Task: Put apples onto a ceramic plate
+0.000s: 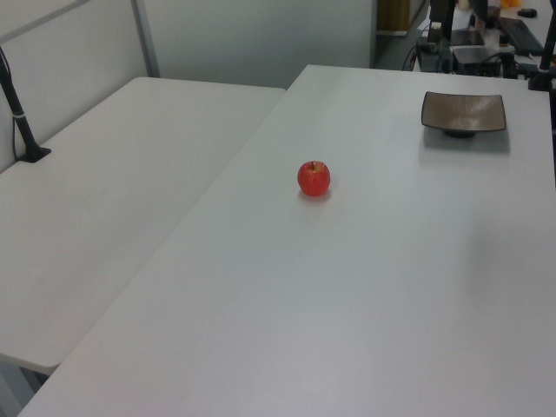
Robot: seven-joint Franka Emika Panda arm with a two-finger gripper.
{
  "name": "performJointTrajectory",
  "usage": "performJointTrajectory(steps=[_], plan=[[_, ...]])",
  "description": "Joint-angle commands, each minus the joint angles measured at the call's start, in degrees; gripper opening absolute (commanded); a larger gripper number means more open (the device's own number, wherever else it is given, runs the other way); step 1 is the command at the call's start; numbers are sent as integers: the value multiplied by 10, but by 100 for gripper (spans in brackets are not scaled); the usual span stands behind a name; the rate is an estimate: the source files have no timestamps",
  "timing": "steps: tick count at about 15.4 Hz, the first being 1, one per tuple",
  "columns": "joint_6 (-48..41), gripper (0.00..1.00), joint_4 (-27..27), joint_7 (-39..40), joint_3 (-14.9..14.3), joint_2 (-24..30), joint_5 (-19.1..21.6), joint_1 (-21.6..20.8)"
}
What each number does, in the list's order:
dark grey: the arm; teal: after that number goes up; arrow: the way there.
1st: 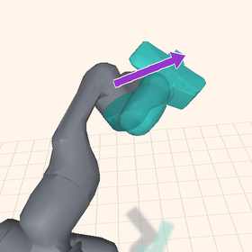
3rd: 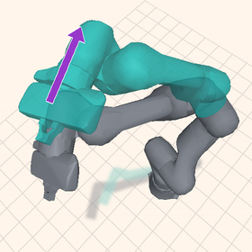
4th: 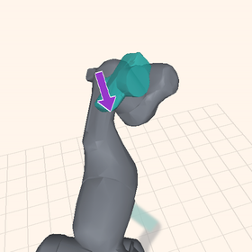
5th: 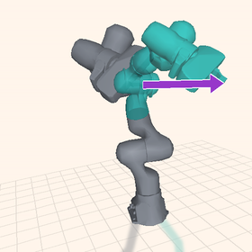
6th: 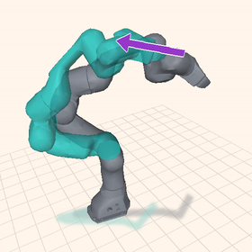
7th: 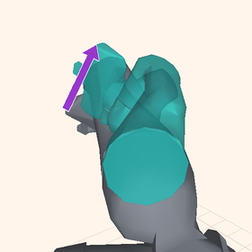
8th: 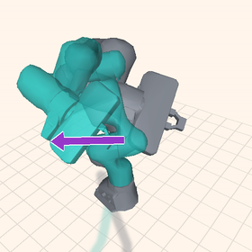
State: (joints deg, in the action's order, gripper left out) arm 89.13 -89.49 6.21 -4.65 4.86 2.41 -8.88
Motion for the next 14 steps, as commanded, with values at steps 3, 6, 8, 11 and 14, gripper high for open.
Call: performJointTrajectory(steps=[3,6,8,11,14], plan=[[18,100,-30,-8,1,12,10,-11],[18,100,-29,-2,1,11,10,-12],[14,100,-28,-1,1,9,10,-13],[0,100,-27,1,3,3,10,-17],[23,100,-16,16,5,-31,4,-31]])
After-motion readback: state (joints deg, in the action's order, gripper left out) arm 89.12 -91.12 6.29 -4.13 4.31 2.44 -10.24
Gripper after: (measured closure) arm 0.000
